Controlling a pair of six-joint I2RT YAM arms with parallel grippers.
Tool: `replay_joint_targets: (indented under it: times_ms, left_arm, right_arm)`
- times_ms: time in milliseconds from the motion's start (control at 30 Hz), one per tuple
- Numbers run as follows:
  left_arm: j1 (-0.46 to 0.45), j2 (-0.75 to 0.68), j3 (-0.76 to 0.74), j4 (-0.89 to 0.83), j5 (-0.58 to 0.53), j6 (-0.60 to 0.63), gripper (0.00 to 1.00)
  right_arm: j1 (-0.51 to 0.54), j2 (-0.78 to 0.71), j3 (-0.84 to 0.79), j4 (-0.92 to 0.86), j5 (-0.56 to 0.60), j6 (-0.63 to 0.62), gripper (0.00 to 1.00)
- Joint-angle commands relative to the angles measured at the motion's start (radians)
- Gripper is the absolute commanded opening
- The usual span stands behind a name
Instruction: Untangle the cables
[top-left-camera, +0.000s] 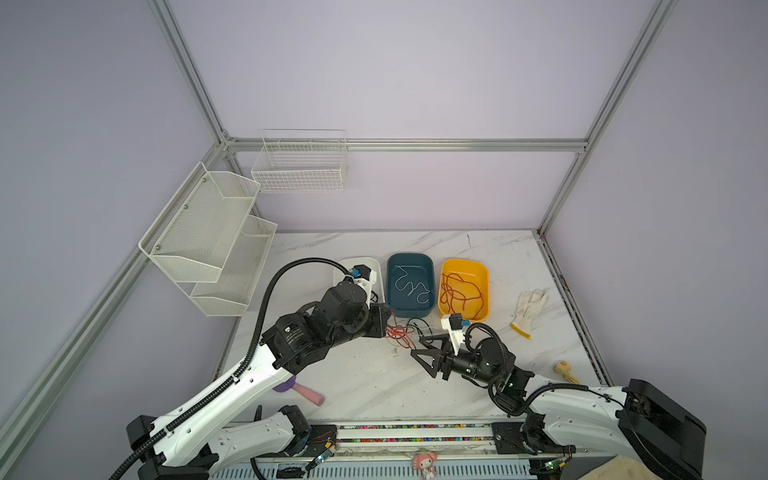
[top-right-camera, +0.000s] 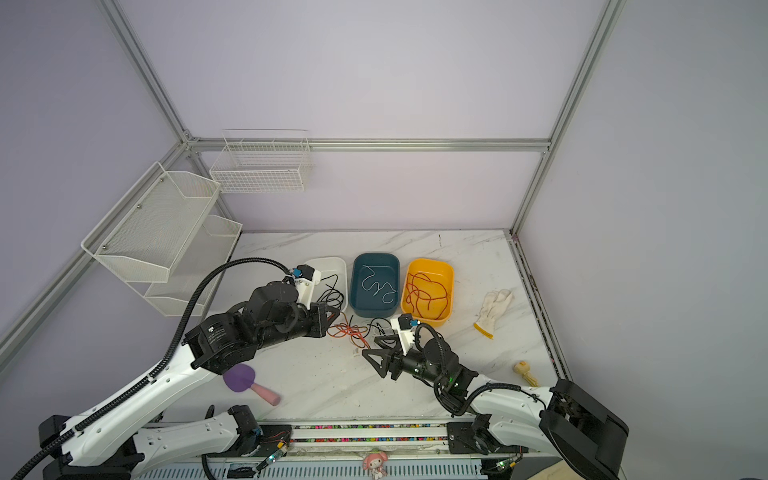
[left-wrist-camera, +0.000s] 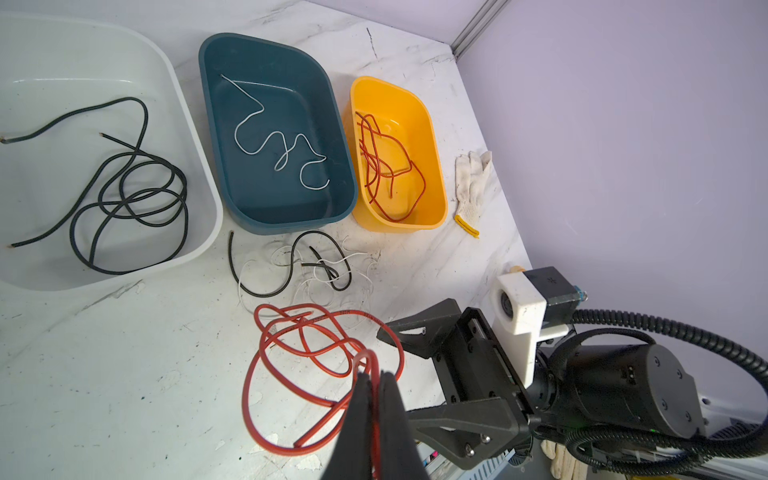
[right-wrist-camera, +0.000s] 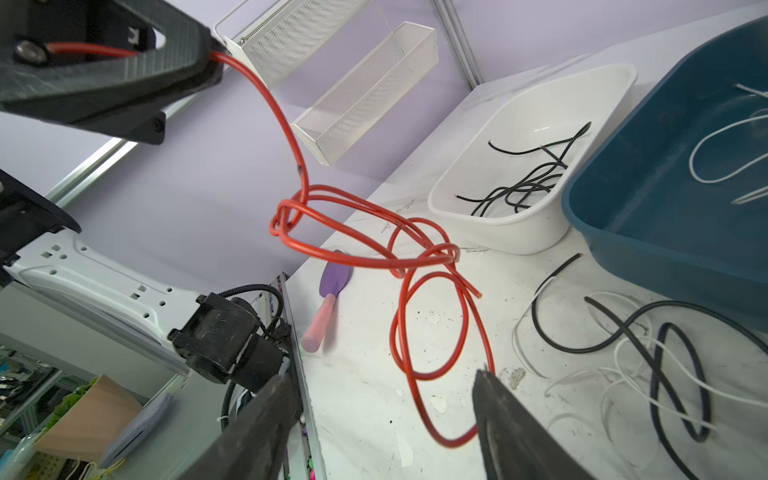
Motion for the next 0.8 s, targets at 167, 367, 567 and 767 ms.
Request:
replay_joint_targets:
  times_ms: [167,367,567,767]
  left_arm:
    - [-0.004,-0.027,0.075,0.035,0.023,-0.019,0.0]
    - [-0.004,-0.048,0.069,0.053,0.027,-0.026,0.0]
    - [-0.004,-0.057,0.061,0.07,0.043,-0.036,0.0]
    - [-0.004,-0.111,0.058,0.055,-0.005,-0.027,0.0]
  right_arm:
    - [0.033,0.065,0.071,0.017,0.103,-0.064,0.46]
    - [0.041,0.134,0.084,0.046,0.102,-0.066,0.3]
    - [0.047,0.156,0.092,0.052,0.127,-0.065,0.19]
    - [0.047,0.162,0.121,-0.048,0.187,-0.051,0.0]
